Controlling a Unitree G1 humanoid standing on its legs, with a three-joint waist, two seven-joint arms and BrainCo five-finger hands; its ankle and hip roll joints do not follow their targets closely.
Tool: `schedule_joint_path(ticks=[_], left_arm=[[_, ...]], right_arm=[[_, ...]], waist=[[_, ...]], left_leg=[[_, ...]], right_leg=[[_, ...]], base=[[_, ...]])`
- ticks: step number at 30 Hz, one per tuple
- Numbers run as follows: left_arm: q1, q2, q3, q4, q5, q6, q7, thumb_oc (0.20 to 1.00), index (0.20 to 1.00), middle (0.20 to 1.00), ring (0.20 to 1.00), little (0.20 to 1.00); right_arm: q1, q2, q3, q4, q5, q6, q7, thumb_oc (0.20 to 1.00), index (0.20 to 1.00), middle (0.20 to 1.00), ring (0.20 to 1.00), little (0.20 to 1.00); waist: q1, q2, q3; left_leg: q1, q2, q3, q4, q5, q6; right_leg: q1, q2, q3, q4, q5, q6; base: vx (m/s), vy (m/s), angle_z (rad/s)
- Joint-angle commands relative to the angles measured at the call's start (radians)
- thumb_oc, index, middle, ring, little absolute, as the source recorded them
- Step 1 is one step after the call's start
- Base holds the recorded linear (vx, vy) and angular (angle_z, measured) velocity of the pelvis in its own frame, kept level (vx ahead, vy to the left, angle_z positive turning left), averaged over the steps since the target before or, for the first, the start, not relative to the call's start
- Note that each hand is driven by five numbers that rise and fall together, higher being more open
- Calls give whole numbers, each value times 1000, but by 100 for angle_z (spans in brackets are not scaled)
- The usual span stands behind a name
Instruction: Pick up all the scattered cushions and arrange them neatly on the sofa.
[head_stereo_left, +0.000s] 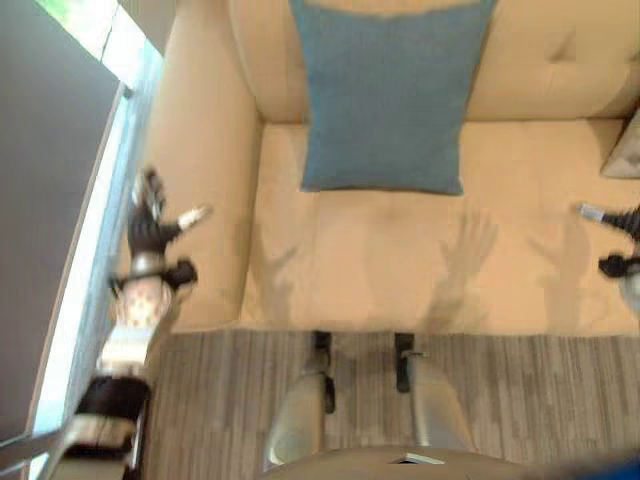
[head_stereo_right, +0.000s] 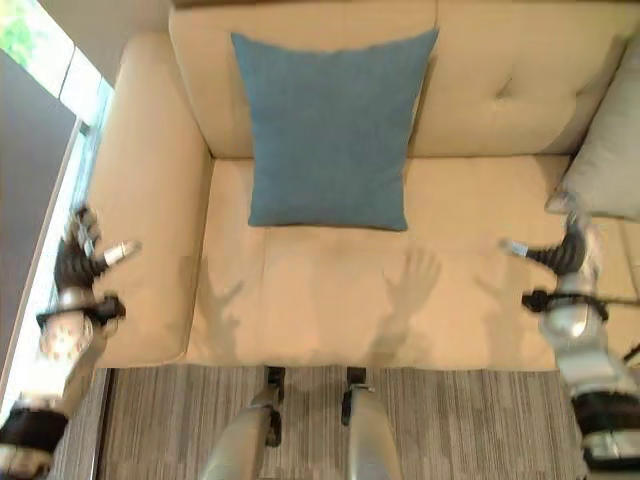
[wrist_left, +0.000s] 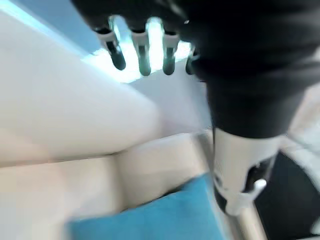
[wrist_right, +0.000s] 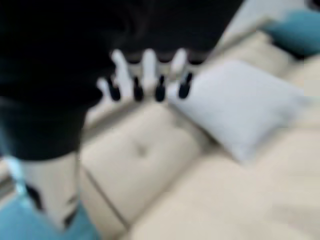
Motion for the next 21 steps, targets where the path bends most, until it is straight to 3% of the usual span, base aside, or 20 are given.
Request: schedule_joint_path(ticks=[1,3,5,10,13,16,18,21], left_arm=[[-45,3,27,87,104,-14,-79,1000,1000,1000,1000,1000],[-18,-16,34,119,119,-11,-88,1000,1000,1000,1000,1000],[21,-57,14,261,232,16,-115,1000,1000,1000,1000,1000],[23,-158,11,511,219,57,-161,1000,1000,1000,1000,1000],[-6,-234,11,774,295,89,-158,1000,1000,1000,1000,1000],[-20,-276,16,920,324,115,-168,1000,1000,1000,1000,1000],[-22,-281,16,947,337,119,-175,1000,1000,1000,1000,1000],[-53,-304,-16,956,342,119,-158,1000,1000,1000,1000,1000]], right_arm=[[-25,17,-20,30,-56,-60,46,1000,1000,1000,1000,1000],[-1,40,-21,45,-73,-57,57,1000,1000,1000,1000,1000],[44,116,0,121,-103,-53,82,1000,1000,1000,1000,1000],[72,212,65,269,-99,-40,124,1000,1000,1000,1000,1000],[72,313,133,460,-86,-19,162,1000,1000,1000,1000,1000],[62,378,191,600,-100,6,184,1000,1000,1000,1000,1000],[62,392,204,639,-107,14,190,1000,1000,1000,1000,1000],[60,449,221,731,-96,47,194,1000,1000,1000,1000,1000]], waist=[[0,-47,-59],[1,-49,-67],[6,-56,-100],[14,-65,-129],[20,-76,-154],[31,-87,-155],[34,-91,-155],[42,-119,-121]], left_leg=[[108,-15,-5,12,-115,-22],[134,-16,-2,4,-118,-19],[184,-21,6,-13,-126,-9],[245,-30,17,-30,-139,3],[283,-46,29,-23,-164,18],[303,-59,35,1,-188,32],[309,-63,38,8,-196,38],[295,-99,43,59,-219,66]], right_leg=[[168,-10,-48,-288,183,80],[190,-11,-49,-295,185,82],[235,-15,-50,-312,193,90],[288,-21,-49,-329,195,96],[310,-33,-35,-328,200,104],[319,-43,-23,-319,207,111],[321,-48,-18,-318,211,114],[276,-81,10,-298,268,143]], base=[[44,101,-1],[2,96,-2],[-23,135,-4],[-48,87,-4],[-53,100,-7],[-69,122,-16],[-87,125,-23],[-207,178,-17]])
